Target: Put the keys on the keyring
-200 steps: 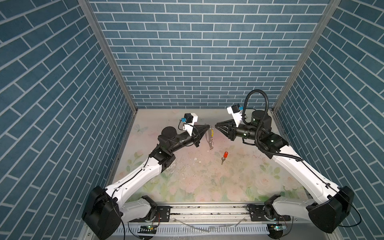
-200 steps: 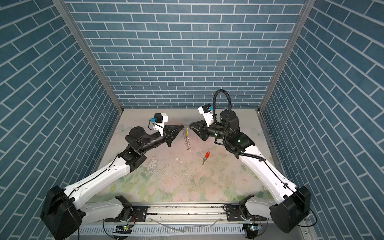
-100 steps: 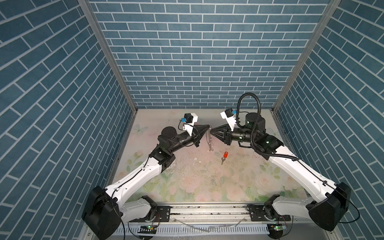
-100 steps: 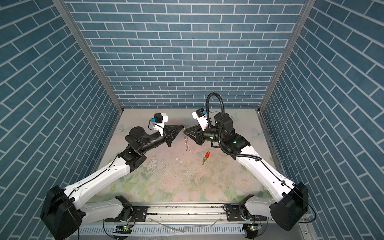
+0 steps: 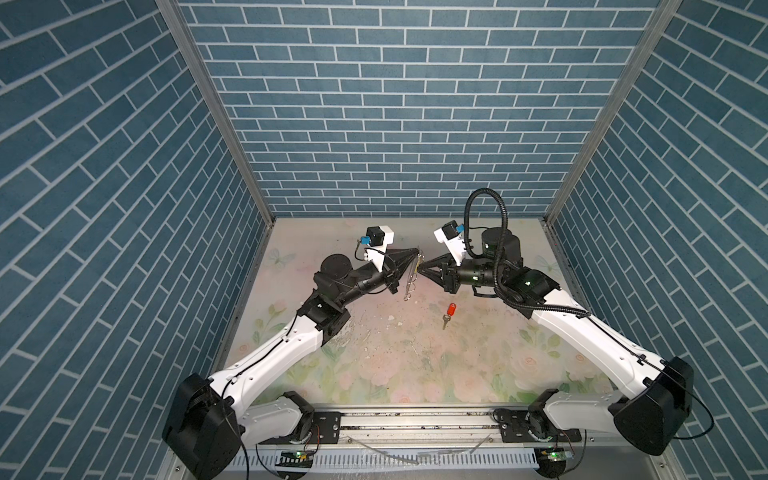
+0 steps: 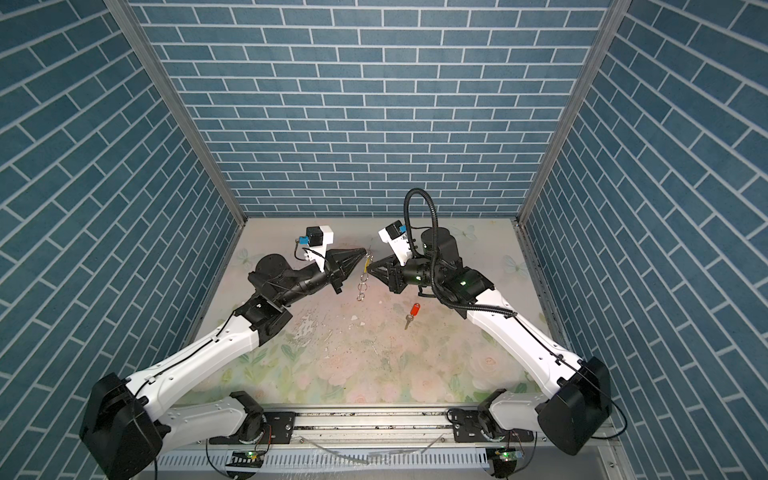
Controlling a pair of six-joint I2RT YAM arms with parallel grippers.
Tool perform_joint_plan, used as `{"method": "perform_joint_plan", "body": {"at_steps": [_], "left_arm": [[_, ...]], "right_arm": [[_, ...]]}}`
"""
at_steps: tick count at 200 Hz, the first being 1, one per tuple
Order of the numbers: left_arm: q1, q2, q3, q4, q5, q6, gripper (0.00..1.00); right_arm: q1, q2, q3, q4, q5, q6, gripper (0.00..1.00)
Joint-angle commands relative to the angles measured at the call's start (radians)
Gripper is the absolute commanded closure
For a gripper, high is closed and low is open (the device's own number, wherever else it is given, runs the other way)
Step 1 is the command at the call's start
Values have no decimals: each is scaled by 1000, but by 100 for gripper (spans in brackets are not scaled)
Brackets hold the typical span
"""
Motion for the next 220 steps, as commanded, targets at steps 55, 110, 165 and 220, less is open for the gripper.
{"method": "perform_joint_plan", "body": {"at_steps": [55,110,165,220], "left_arm": [[-3,-21,-11,39,2,10,100],[-3,-22,-8,37,6,9,100],[-3,-25,-9,29,12,8,100],[-3,-28,-8,25,12,12,100]], "right_arm": [[21,-21,11,2,-44,-48,76],[24,-25,21,-11,3,-60,72],[25,-31,45,-46,147,-81,74],[25,-65,59,-74,178,-113,73]]}}
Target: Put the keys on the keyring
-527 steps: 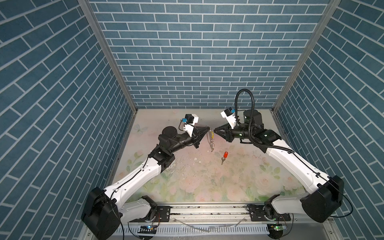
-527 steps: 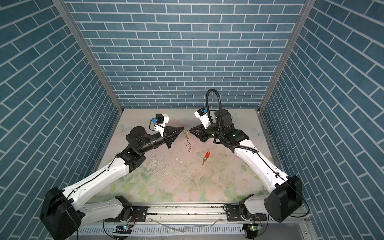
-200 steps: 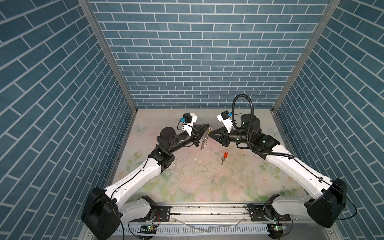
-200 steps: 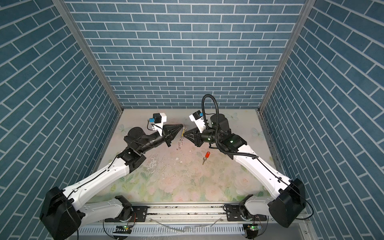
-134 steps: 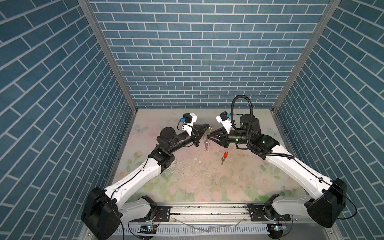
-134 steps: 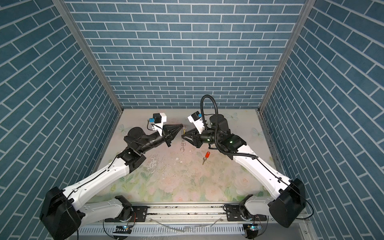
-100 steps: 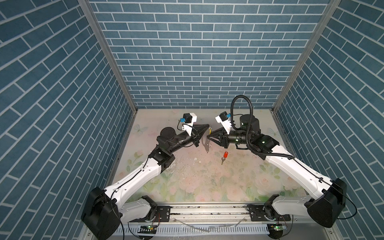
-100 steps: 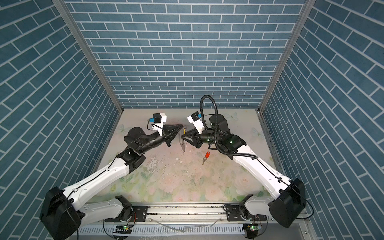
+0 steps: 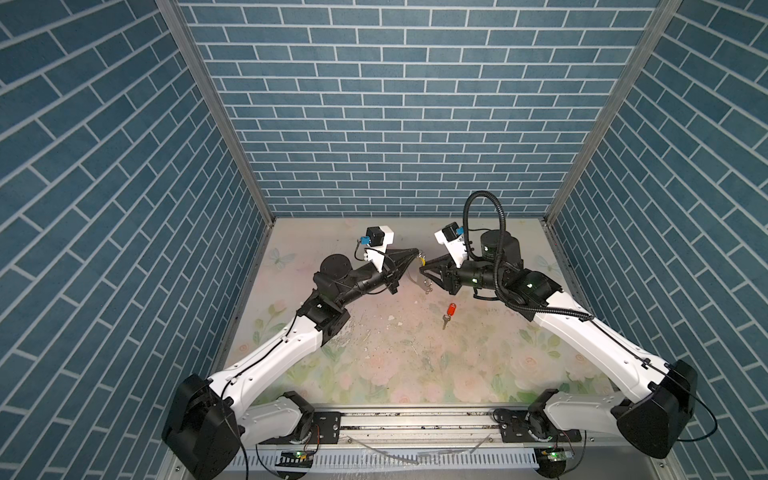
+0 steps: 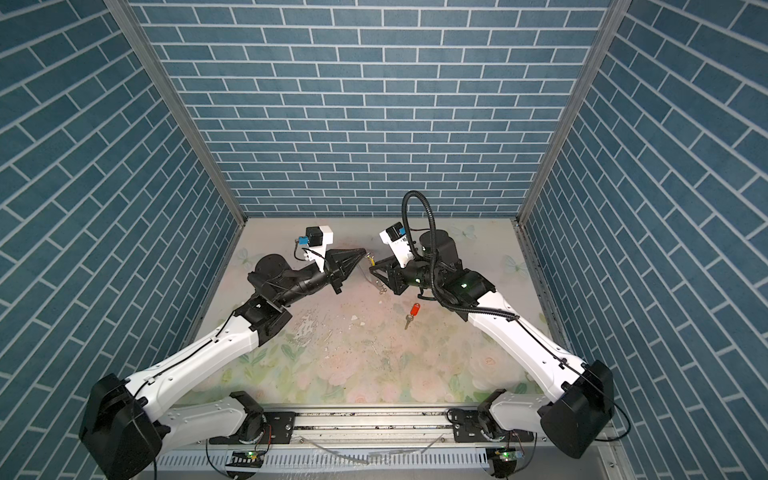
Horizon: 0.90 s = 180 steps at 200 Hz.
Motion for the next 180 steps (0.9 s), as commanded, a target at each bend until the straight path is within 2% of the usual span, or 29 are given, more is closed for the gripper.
{"method": "perform_joint_plan", "body": {"at_steps": [1,130,180], "left_arm": [[-3,-26,-7,26,12,12,100],[-4,-18,3,37,50,-7,100],[-3,-10,3,54,52,-13,100]], "right_arm": [[5,-37,56,-16,31,-49,73],[5,-20,89,-30,27,-75,74],[5,-3,96,-3,2,-66,79]]}}
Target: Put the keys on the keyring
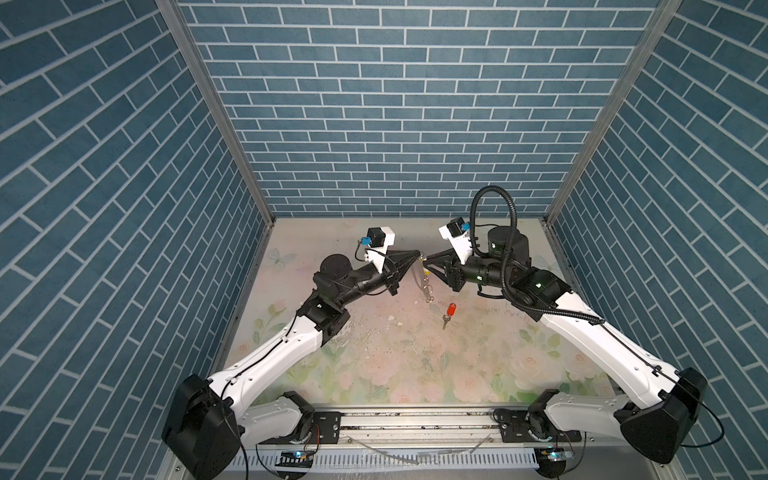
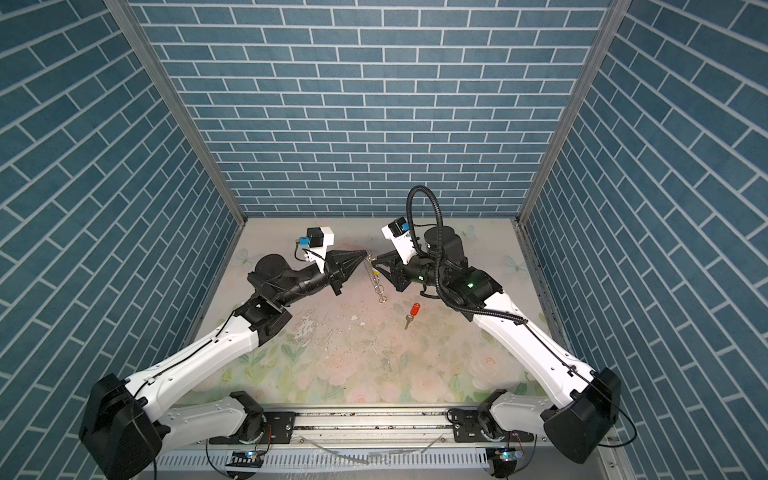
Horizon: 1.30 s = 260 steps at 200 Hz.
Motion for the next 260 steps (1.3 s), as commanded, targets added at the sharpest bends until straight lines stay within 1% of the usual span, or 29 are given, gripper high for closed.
{"method": "perform_joint_plan", "body": {"at_steps": [1,18,70,97,156,260], "left_arm": [[-3,-9,3,53,19,-10,100],[-3,-7,3,60,21,-12,100],[-3,3,2,80,24,-27,100],[-4,5,-5,98,19,-34,100],[-3,9,-19,151,11,-61,100],[-3,9,-46,187,-26,-73,100]], "right_arm": [[5,14,50,20,-16,-22,79],[5,20,50,19,-20,-22,84],[7,30,39,40,-54,-22,93],[7,32,40,42,-75,-26,100],[16,40,47,16,-128,-62,100],[48,68,70,-11,-171,-97,100]]}}
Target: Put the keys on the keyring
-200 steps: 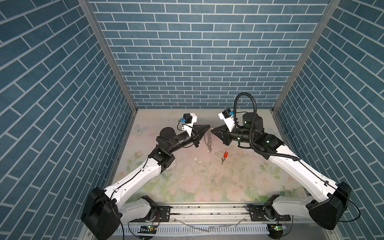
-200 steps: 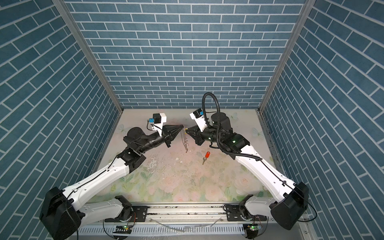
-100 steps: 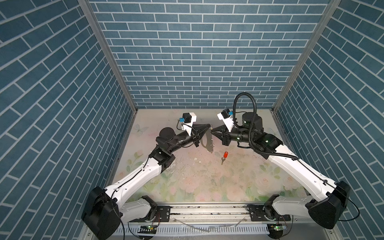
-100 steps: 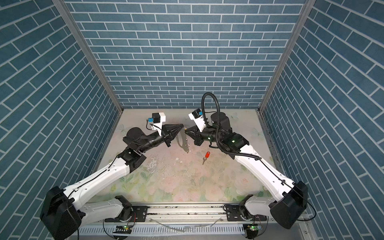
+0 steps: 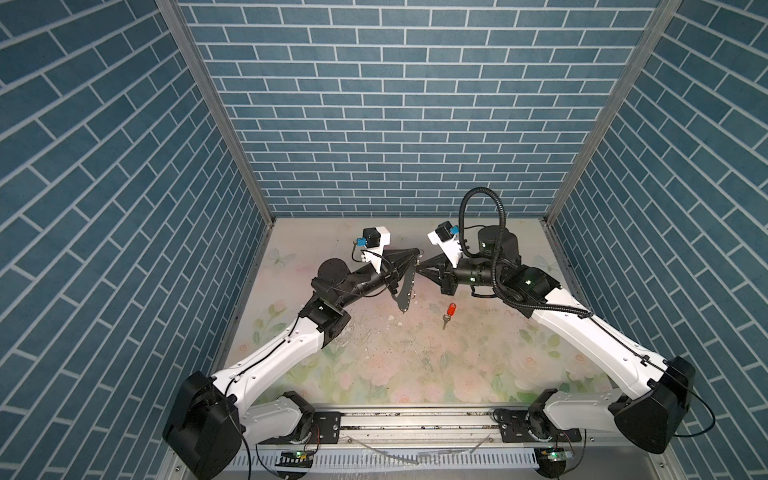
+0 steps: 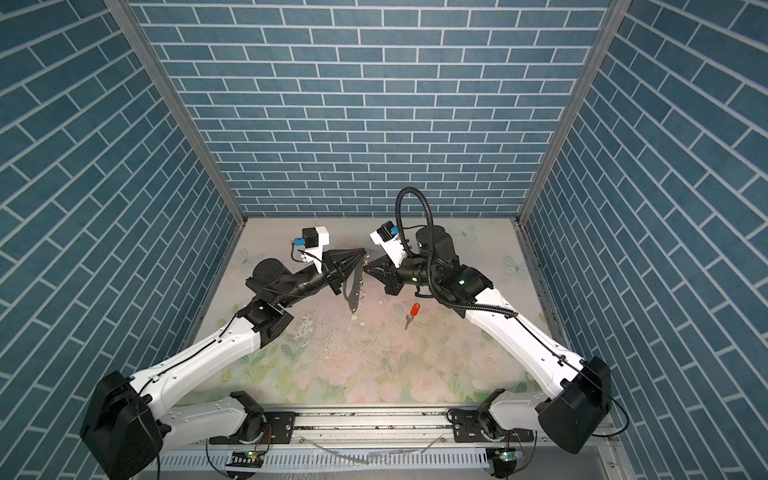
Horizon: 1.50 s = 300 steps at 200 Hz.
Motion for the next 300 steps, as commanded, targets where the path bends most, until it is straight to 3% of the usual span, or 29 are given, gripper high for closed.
{"method": "perform_joint_plan", "body": {"at_steps": [1,98,144,199,300], "left_arm": [[-4,1,-6,56,-17,-7,100],[-3,3,-22,80,-16,-23,100],[-3,-10,-37,98,-23,-22,100],[-2,-18,-41,111,-16,-18,100],[11,-10,-39,159,28,-43,100]], "right_arm": [[20,12,57,-32,-50,-52,100],[32,44,112,-131,-106,-134,100],[30,16,109,-175,8,-156,100],[22,-51,83,-194,104,-169,89],[-16,-103,94,-176,125,-164,77]]}}
